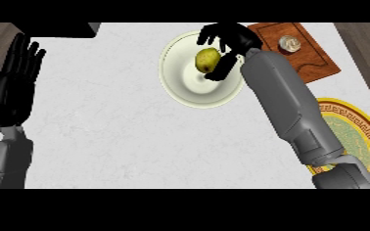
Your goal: Pick the pear from the plate and place it in the bowl
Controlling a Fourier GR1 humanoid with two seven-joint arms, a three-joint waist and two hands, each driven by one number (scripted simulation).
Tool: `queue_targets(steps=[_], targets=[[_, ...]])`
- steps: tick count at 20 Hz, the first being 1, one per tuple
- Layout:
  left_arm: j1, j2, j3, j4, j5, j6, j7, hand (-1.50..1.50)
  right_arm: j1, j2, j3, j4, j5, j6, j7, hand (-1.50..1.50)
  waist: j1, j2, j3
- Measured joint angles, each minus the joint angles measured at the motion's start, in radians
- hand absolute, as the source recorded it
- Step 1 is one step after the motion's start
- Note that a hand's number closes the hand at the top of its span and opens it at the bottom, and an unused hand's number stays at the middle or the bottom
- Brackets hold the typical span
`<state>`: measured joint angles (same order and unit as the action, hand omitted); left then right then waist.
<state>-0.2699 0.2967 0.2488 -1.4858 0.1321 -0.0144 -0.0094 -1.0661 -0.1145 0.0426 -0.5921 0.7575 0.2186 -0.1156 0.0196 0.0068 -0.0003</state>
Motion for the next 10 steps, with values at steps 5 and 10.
queue_targets(steps=[5,10], targets=[[0.002,-0.007,-0.009,-0.016,-0.006,0.005,0.006,0.0,0.01,0.047,-0.083,0.089,-0.071,-0.037,-0.039,-1.5,0.006,0.002,0.001],[-0.004,-0.013,-0.015,-0.016,-0.009,0.008,0.008,0.0,0.005,0.053,-0.187,0.117,-0.16,-0.106,-0.132,-1.5,0.009,0.005,0.001]])
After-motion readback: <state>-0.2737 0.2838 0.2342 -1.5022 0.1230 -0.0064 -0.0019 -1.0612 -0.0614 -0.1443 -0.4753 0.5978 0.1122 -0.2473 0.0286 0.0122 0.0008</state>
